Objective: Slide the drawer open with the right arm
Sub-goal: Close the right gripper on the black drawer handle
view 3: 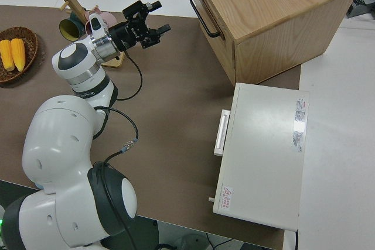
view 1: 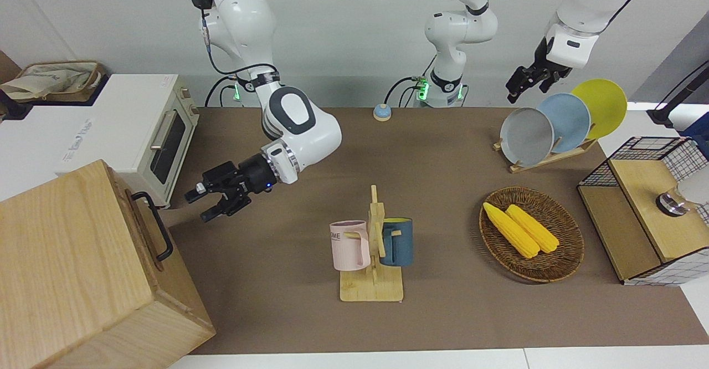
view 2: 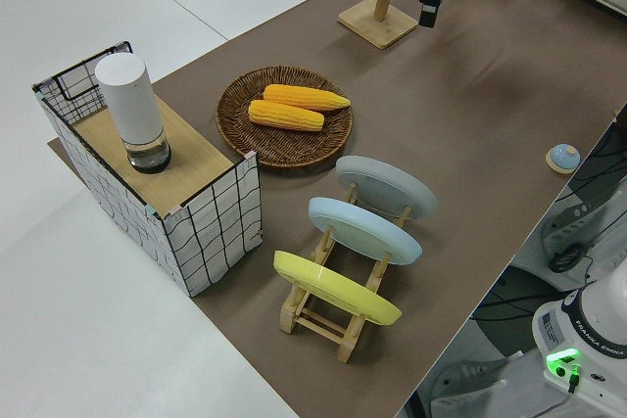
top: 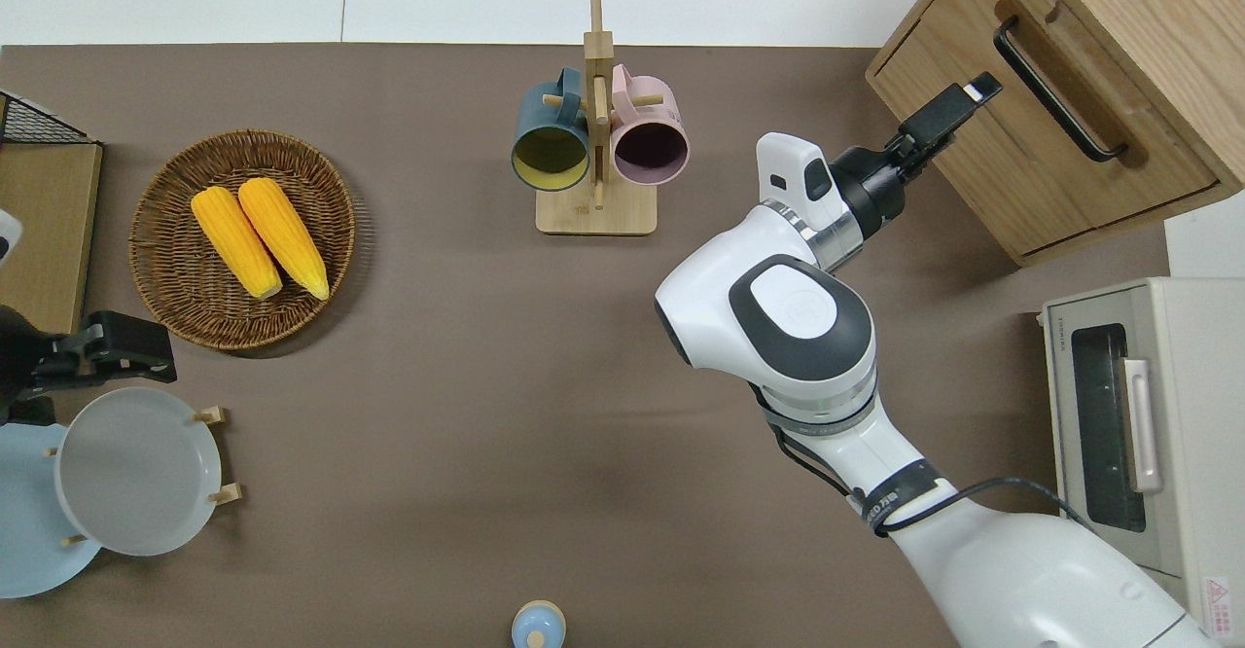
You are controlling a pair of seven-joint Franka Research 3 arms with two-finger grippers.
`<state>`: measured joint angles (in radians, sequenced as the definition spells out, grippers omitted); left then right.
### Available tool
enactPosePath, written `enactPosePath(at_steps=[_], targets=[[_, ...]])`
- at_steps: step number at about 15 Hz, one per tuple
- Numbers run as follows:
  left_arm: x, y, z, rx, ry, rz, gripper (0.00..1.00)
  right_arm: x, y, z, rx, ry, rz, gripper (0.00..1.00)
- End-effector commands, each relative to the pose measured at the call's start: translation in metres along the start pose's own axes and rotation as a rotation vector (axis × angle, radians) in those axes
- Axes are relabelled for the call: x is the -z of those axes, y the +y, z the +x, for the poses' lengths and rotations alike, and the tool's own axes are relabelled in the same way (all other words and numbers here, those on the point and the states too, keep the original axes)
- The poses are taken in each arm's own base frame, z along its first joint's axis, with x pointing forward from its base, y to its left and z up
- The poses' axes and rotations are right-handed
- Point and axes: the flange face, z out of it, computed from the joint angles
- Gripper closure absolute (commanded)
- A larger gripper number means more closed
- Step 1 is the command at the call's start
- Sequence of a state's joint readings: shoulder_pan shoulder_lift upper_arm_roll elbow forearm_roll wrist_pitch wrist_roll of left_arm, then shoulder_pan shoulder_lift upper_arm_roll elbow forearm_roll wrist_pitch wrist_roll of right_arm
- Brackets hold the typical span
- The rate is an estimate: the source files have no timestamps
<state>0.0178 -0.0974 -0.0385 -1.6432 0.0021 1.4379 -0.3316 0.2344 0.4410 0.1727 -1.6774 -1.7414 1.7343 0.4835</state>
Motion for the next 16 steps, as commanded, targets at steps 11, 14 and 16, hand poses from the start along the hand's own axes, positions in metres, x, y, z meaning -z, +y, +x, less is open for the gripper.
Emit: enactPosePath(at_steps=[11, 14, 16], targets=[[0.004, -0.002, -0.003, -0.008, 0.004, -0.008, 0.01, -0.07, -0.011, -0.014, -0.008, 0.016, 0.009, 0.076], [0.004, -0.002, -0.003, -0.008, 0.004, -0.008, 0.01, -0.074, -0.011, -0.016, -0.006, 0.018, 0.007, 0.113], [0.004, -0.002, -0.003, -0.008, 0.004, -0.008, 0.01, -0.078, -0.011, -0.017, -0.001, 0.019, -0.004, 0.115]])
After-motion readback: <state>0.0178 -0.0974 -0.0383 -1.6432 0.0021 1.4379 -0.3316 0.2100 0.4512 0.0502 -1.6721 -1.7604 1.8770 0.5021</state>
